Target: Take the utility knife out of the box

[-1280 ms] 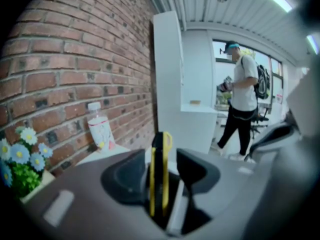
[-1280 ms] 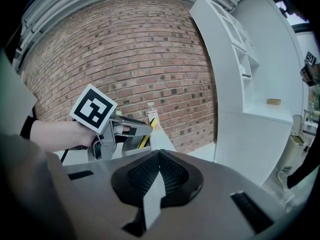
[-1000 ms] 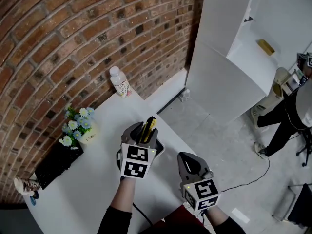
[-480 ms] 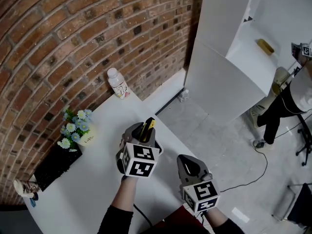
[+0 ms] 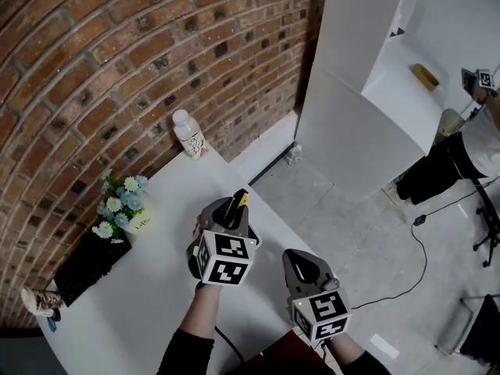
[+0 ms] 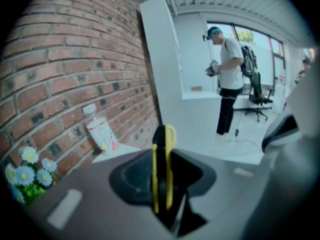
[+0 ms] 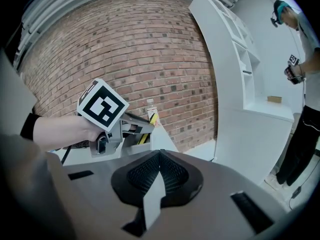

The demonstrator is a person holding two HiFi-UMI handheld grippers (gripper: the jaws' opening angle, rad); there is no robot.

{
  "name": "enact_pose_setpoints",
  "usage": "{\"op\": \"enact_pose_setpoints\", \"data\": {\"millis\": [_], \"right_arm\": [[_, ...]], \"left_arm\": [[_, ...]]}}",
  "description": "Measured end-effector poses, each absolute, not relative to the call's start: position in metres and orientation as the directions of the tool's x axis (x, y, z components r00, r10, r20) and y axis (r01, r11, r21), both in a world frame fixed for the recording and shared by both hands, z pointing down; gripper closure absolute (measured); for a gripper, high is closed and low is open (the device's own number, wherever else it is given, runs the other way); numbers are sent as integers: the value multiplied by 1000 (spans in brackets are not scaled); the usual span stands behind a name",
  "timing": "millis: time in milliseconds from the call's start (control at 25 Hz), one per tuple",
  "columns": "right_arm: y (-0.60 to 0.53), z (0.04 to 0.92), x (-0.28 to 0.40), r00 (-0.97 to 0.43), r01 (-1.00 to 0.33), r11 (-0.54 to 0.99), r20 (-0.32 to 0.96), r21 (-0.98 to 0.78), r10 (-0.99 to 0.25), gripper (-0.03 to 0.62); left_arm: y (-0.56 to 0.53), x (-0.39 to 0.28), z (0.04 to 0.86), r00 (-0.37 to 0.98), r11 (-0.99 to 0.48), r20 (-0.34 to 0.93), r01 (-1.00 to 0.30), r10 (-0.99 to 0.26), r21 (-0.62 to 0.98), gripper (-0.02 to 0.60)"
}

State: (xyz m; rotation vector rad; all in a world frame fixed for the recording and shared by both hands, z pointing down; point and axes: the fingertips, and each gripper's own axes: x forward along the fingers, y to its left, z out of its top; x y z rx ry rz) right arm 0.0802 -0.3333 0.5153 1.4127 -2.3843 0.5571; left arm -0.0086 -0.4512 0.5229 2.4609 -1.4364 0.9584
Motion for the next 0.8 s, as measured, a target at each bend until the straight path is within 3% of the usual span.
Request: {"op": "enact_pose_setpoints", "data": {"millis": [800], "right_arm": [[-319, 505, 80, -469, -880, 449, 436, -156, -768, 586]], "left_arm": [[-440, -9, 483, 359, -493, 469, -847, -807, -200, 466]]}}
